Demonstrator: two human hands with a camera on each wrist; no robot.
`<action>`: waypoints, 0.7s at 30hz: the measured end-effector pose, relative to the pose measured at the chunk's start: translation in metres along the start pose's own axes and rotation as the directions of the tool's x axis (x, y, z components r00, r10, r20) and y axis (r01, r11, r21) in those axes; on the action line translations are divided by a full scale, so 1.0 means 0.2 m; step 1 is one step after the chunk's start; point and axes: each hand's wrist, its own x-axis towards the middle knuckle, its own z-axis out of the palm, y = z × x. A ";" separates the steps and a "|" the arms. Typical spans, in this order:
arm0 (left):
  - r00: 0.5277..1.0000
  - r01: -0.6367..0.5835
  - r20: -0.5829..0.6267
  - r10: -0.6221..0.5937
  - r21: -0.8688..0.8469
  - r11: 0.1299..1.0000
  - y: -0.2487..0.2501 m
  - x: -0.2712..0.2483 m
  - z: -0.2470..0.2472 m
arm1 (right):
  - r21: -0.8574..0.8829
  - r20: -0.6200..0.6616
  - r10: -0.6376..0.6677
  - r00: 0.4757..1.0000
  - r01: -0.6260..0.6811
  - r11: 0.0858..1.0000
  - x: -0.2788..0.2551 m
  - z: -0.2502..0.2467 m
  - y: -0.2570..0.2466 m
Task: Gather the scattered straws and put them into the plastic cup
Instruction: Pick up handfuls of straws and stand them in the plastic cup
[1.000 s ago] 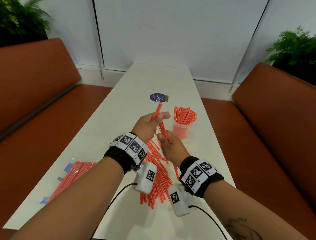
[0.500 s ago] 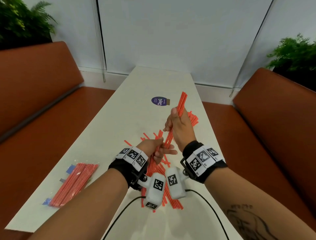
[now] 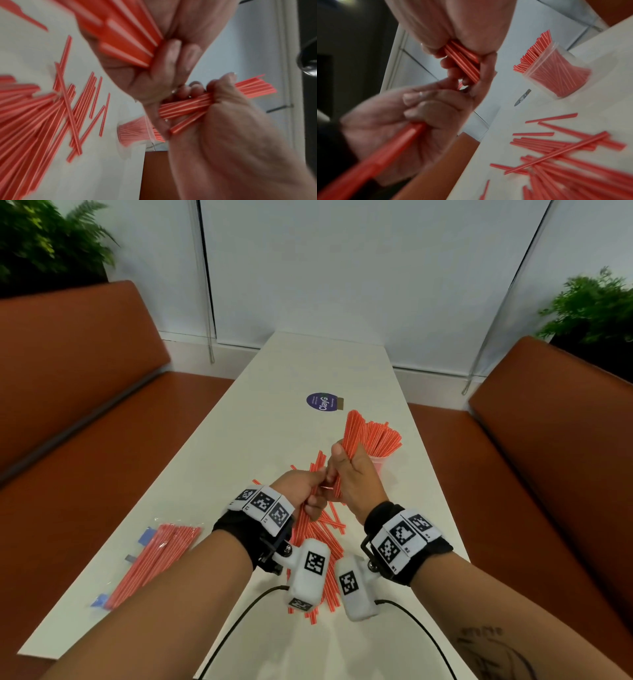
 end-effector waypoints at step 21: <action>0.867 -0.370 -0.476 0.147 -0.418 0.830 0.00 0.09 -0.11 | -0.672 0.315 0.307 0.898 -0.018 0.740 -0.08 0.00 0.04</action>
